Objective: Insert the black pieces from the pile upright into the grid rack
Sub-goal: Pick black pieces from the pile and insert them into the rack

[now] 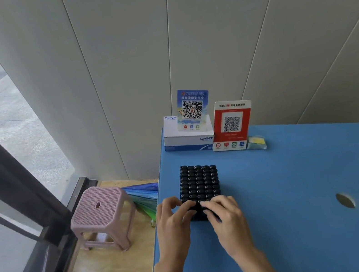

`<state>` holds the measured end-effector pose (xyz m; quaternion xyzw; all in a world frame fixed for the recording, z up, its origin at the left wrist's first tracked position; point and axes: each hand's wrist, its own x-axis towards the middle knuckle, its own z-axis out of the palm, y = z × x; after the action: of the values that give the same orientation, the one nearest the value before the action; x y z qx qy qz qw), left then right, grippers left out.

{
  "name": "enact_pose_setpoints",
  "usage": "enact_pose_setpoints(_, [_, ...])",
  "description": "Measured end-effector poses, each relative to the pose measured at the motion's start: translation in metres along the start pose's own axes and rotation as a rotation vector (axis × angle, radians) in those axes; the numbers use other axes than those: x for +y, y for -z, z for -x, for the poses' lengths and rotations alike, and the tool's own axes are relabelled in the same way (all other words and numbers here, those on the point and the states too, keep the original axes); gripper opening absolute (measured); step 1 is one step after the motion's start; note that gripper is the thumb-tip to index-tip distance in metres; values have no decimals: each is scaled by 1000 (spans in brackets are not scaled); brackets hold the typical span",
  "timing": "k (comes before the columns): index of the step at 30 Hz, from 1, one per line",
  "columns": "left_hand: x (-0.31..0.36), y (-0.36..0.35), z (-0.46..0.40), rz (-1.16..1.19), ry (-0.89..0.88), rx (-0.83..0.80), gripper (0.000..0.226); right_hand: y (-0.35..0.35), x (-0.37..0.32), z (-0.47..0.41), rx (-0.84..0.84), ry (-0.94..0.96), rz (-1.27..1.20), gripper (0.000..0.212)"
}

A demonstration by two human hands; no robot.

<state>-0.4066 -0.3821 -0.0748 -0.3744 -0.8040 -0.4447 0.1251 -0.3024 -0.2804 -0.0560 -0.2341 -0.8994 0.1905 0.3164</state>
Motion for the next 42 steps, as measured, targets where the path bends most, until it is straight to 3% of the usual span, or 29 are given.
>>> enact_pose_setpoints(9, [0,-1,2,28,26,-2,34,5,-2,-1,-13,-31,-4,24])
enact_pose_setpoints(15, [-5,3,7,48,-9,-25,52,2,-6,3,-33,-42,-20,23])
enact_pose_setpoints(29, [8,8,-1,-22,2,-83,32,-6,-15,1,-26,-57,95,29])
enact_pose_setpoints(33, [21,5,-8,-71,-31,-81,32,13,-8,-3,-31,-111,128,34])
enact_pose_setpoints(42, [95,-30,9,-57,-139,-239,35,97,54,24,12,-182,401,35])
